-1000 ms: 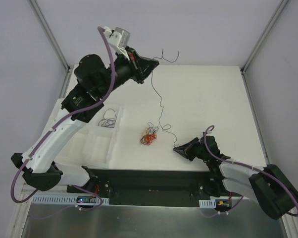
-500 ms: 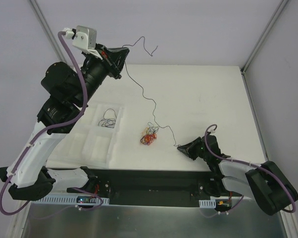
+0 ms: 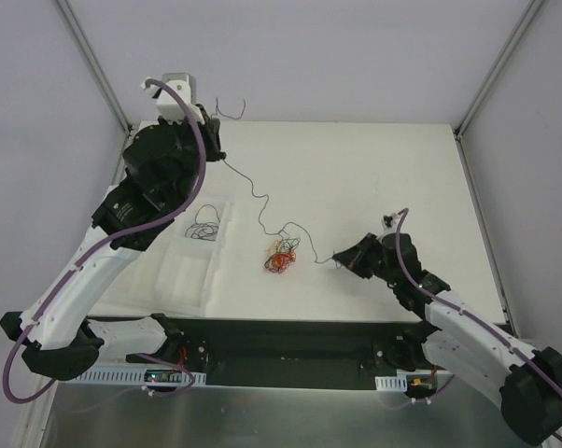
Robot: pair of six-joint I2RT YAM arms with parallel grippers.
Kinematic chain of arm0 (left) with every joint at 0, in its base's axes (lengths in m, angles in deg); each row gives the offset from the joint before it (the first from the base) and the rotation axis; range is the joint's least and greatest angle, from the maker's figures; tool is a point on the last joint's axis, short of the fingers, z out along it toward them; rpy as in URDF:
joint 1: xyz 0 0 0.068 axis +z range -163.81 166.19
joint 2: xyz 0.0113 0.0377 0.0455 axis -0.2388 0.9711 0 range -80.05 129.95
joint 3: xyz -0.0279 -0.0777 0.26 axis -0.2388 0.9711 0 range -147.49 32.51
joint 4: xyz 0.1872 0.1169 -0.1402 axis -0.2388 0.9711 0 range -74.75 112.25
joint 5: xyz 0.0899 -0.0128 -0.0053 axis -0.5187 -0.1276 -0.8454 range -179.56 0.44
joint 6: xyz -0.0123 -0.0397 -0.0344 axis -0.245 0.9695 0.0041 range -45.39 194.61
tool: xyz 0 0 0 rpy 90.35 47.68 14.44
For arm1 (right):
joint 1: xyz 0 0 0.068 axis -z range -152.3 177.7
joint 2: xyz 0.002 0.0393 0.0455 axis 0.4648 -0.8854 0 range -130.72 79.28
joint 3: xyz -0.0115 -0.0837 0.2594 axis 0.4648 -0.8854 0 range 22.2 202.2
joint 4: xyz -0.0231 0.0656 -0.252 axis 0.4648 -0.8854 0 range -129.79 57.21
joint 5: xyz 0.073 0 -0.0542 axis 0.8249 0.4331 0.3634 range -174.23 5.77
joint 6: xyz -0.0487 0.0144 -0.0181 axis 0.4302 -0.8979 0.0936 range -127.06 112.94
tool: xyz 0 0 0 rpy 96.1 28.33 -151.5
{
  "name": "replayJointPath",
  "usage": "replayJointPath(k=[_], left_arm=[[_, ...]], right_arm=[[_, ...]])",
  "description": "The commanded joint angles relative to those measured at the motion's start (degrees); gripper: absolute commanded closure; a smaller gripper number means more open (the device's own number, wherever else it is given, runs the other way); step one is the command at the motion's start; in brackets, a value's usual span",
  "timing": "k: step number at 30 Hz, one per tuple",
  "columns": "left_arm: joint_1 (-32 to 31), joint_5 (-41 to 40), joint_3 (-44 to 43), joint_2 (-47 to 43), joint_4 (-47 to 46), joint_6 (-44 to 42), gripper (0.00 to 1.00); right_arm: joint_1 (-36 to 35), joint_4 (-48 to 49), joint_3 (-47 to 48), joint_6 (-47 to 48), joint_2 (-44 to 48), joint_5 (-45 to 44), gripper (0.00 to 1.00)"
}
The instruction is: Untangle the cables
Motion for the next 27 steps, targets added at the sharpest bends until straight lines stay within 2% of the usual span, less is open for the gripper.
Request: replayJointPath(k=[1,5,11,15,23,27], left_arm=[[2.4,-4.8,5.3,-0.3,9.9,4.7,1.0],[8.1,-0.3,13.3,-2.0,18.9,11.9,1.0],[15.9,8.2,21.1,-3.2,25.1,20.0,1.0],[20.8,12.6,24.3,-1.7,25.6,21.9,1.0],[30.3,28.9,27.5,3.7,24.6,24.6,1.0],[31.2,29.1,29.7,3.8,23.4,27.3,1.0]], right_arm=[[-2.3,-12.3,16.7,15.4,4.0,-4.8,1.0],[-2.7,-13.5,28.7,19.0,0.6,-2.6,1.0],[-4.3,-11.8,41.6,19.9,-8.3,-1.0,1.0],[-5.8,-9.5,47.2,19.6,-13.0,-1.0,1.0],[-10.1,-4.0,56.7,18.2,-21.9,-1.2,1.0],[-11.5,-0.1,61.4,17.9,-25.9,-2.0,1.0]])
